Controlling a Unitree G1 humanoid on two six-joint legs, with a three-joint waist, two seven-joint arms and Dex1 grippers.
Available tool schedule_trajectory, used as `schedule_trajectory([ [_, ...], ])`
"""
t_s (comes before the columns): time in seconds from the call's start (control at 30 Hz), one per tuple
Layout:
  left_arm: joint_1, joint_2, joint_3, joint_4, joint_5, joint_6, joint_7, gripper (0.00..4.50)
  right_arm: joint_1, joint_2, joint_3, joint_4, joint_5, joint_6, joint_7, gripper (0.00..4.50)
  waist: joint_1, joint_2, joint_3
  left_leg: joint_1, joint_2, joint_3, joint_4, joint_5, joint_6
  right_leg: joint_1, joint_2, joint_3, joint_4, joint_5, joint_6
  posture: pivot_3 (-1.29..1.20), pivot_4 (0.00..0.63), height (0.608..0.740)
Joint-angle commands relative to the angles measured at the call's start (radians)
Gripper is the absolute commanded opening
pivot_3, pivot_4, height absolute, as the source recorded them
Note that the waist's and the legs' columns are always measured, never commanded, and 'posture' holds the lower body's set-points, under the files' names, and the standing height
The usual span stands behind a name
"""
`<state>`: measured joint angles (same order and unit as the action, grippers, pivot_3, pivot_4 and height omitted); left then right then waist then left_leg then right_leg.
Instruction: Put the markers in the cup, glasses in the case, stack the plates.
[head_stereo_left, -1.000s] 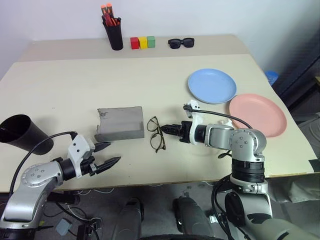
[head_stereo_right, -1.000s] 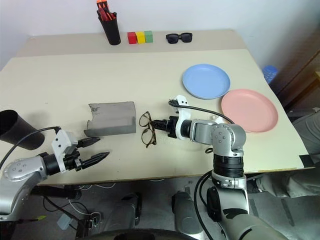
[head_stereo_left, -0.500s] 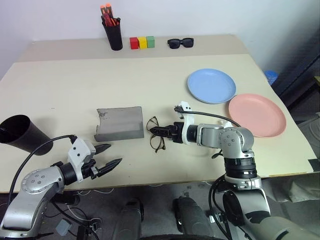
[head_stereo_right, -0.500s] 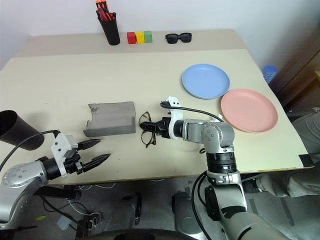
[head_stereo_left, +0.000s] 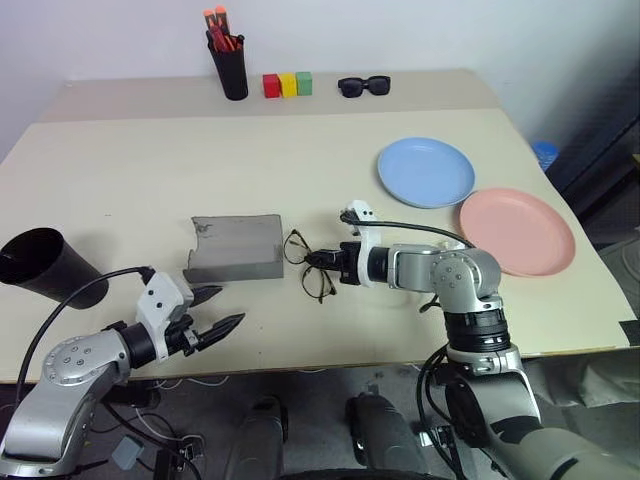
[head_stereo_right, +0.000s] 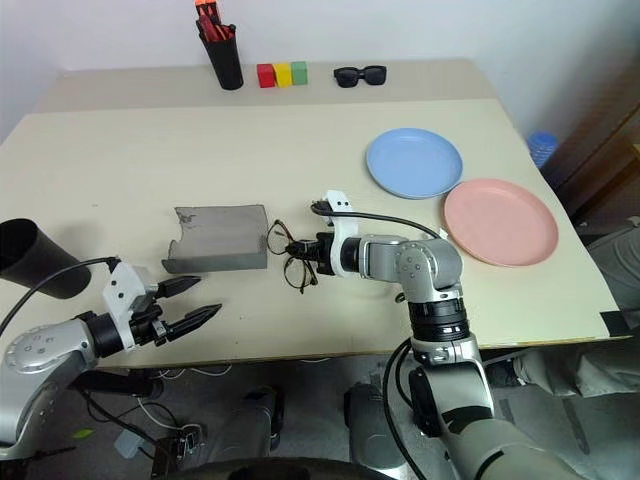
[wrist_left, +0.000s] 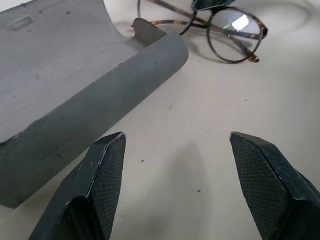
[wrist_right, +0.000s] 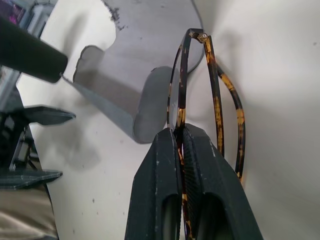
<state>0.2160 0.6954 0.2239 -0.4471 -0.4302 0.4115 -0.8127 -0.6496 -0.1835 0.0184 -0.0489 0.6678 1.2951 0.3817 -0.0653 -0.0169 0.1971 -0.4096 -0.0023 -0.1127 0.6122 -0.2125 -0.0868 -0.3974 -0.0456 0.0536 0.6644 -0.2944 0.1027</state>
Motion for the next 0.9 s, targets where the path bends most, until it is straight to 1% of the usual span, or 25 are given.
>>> schedule_trajectory([
  [0.03, -0.005, -0.016, 0.042, -0.032, -0.037, 0.001, 0.022, 3.42, -0.031, -0.099, 0.089, -0.117, -0.025, -0.051, 0.087, 0.05, 0.001, 0.0, 0.0, 0.0, 0.0, 0.0, 0.0, 0.0, 0.0, 0.0, 0.0, 0.0, 0.0, 0.0, 0.0, 0.0, 0.15, 0.74],
  [0.1, -0.001, -0.028, 0.042, -0.026, -0.035, -0.011, 0.034, 3.42, -0.05, -0.14, 0.127, -0.137, -0.037, -0.082, 0.131, 0.05, 0.0, 0.0, 0.0, 0.0, 0.0, 0.0, 0.0, 0.0, 0.0, 0.0, 0.0, 0.0, 0.0, 0.0, 0.0, 0.0, 0.15, 0.74],
  [0.2, 0.04, -0.072, 0.058, -0.018, -0.022, -0.064, 0.057, 3.42, -0.122, -0.19, 0.156, -0.145, -0.042, -0.138, 0.219, 0.05, -0.005, 0.001, 0.0, 0.0, 0.0, 0.001, 0.0, 0.0, 0.0, -0.001, 0.0, 0.0, 0.0, 0.0, 0.0, 0.0, 0.15, 0.74],
  [0.33, 0.077, -0.113, 0.08, -0.002, -0.019, -0.117, 0.071, 3.42, -0.238, -0.188, 0.204, -0.063, -0.085, -0.224, 0.305, 0.05, -0.003, 0.001, 0.001, 0.0, 0.001, 0.001, -0.001, 0.0, 0.0, -0.002, 0.0, 0.001, 0.0, 0.0, 0.0, 0.0, 0.15, 0.74],
  [0.43, 0.092, -0.113, 0.087, 0.002, -0.034, -0.114, 0.063, 3.42, -0.346, -0.132, 0.27, 0.093, -0.158, -0.323, 0.359, 0.05, -0.003, 0.001, 0.0, 0.0, 0.001, 0.001, 0.0, 0.0, 0.0, -0.001, 0.0, 0.0, 0.0, 0.0, -0.001, 0.0, 0.15, 0.74],
  [0.6, 0.135, -0.11, 0.112, -0.021, -0.071, -0.098, 0.044, 3.42, -0.522, 0.017, 0.34, 0.419, -0.257, -0.487, 0.472, 0.05, -0.005, 0.001, 0.001, 0.0, 0.001, 0.002, -0.001, 0.0, 0.0, -0.002, 0.0, 0.001, 0.0, 0.0, -0.001, 0.0, 0.15, 0.74],
  [0.8, 0.187, -0.101, 0.141, -0.073, -0.085, -0.089, 0.053, 3.42, -0.647, 0.159, 0.377, 0.732, -0.36, -0.637, 0.604, 0.05, -0.003, 0.001, 0.001, 0.0, 0.001, 0.001, -0.003, 0.0, 0.0, -0.003, 0.0, 0.0, 0.0, 0.0, -0.001, 0.0, 0.15, 0.74],
  [0.9, 0.199, -0.101, 0.156, -0.097, -0.09, -0.085, 0.066, 3.42, -0.668, 0.198, 0.4, 0.861, -0.427, -0.707, 0.654, 0.05, -0.003, 0.001, 0.001, 0.0, 0.0, 0.001, -0.003, 0.0, 0.0, -0.003, 0.0, 0.0, -0.001, 0.0, -0.002, 0.0, 0.15, 0.74],
])
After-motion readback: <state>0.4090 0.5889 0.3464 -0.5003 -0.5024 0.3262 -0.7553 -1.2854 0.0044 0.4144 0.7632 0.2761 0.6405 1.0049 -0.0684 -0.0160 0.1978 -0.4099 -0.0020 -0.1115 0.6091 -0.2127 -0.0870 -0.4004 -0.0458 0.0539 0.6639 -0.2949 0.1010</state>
